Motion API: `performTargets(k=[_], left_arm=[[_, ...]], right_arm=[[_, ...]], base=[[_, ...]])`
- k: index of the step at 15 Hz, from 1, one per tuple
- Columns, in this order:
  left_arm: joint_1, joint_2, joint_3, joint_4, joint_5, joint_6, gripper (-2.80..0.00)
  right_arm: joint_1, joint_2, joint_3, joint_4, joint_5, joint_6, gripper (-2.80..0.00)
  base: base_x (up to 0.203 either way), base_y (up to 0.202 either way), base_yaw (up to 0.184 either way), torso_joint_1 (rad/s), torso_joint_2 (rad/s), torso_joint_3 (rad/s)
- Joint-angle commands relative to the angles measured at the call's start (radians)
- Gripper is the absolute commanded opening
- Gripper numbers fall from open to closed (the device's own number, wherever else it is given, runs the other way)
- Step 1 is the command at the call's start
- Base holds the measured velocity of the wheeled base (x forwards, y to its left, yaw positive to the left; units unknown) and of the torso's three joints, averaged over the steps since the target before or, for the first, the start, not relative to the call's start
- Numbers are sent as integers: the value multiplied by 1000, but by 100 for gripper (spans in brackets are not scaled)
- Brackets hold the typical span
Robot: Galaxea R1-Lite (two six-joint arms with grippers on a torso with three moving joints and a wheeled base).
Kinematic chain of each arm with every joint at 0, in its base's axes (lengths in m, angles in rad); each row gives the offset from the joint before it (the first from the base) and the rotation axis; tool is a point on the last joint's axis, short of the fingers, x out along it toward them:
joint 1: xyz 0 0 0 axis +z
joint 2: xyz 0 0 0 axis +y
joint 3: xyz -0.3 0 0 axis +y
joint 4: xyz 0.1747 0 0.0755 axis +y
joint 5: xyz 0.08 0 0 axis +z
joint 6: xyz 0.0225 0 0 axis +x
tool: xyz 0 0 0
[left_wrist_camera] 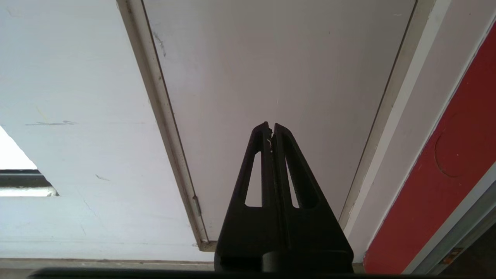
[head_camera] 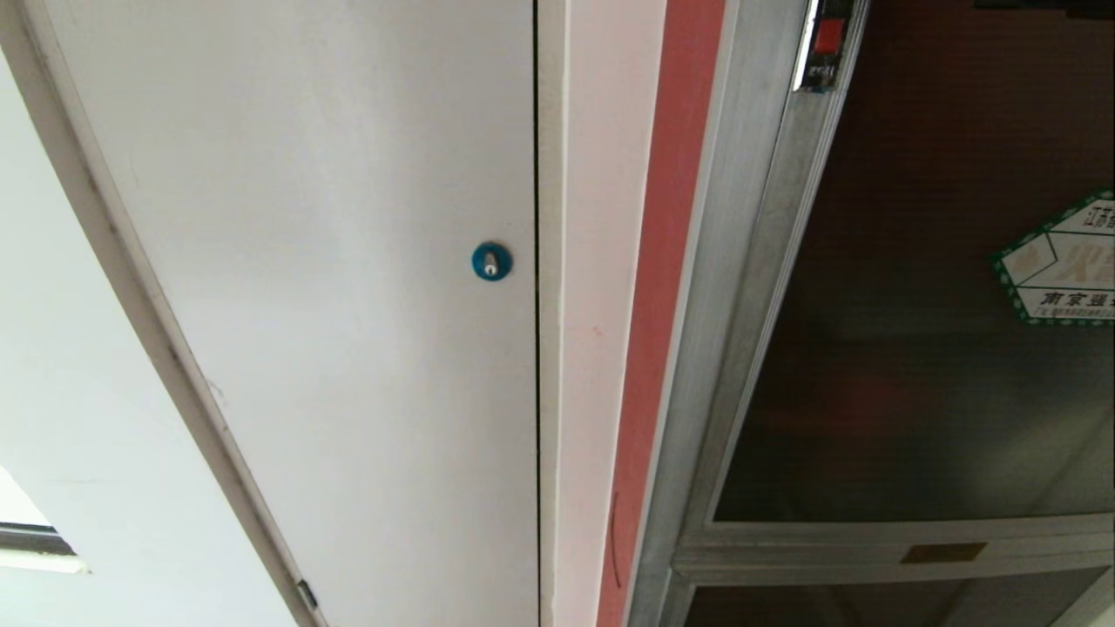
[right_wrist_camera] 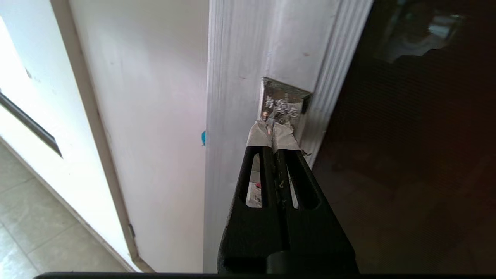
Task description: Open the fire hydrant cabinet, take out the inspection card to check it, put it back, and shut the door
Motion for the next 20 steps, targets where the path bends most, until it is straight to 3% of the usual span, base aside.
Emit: performTargets(k=[1, 12, 14, 20], left_arm=[[1, 0, 8, -1, 0, 0, -280], [1, 0, 8, -1, 0, 0, -280], [1, 0, 8, -1, 0, 0, -280], [1, 0, 8, -1, 0, 0, -280]], right_arm=[[1, -25, 1, 7, 3, 0, -280], [16, -324, 125, 20, 2, 23, -280], [-42, -400, 138, 21, 3, 40, -280], [-348, -650, 142, 22, 51, 159, -280]], base=[[0, 0, 0, 0, 0, 0], [0, 0, 0, 0, 0, 0], [0, 0, 0, 0, 0, 0], [0, 0, 0, 0, 0, 0]])
